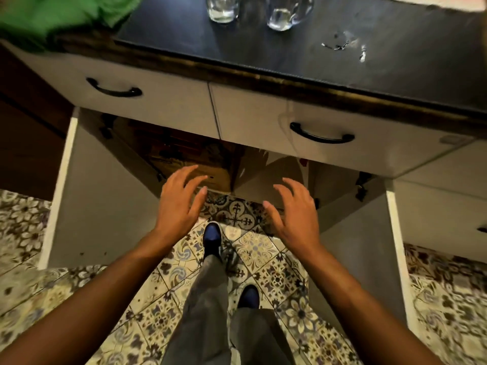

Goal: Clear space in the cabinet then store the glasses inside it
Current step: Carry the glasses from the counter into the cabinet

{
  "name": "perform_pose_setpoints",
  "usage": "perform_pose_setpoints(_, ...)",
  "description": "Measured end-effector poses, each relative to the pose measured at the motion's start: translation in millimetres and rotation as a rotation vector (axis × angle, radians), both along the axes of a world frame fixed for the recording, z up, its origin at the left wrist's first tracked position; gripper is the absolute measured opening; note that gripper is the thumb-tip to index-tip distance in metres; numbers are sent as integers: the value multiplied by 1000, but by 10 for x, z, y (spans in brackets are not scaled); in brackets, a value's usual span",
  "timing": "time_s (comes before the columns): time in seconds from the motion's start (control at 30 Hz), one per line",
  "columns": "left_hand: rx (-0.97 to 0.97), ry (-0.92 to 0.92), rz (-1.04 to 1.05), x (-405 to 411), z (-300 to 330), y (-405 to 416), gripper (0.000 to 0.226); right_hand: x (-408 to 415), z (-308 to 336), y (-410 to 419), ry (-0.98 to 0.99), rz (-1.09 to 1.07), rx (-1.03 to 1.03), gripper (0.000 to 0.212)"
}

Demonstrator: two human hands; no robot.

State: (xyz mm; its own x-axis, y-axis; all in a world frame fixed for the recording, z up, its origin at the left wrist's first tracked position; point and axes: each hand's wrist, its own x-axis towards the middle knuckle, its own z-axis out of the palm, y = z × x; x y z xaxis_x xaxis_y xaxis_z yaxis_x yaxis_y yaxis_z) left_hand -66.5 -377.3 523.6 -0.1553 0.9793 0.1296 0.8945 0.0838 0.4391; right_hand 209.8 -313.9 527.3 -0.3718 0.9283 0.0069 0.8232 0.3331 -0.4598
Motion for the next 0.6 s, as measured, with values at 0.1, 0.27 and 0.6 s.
perform_pose_setpoints(0.1,68,2,-33,46,409,-59,37,38,340,-106,39,-33,71,44)
perform_pose_setpoints(0.27,124,-15,-47,52,962,-201,34,-3,739,-247,80,-70,108,39)
perform_pose_setpoints(0.6,280,-29,-94,-386,1823,-158,38,-465,1661,-328,252,-117,327,33)
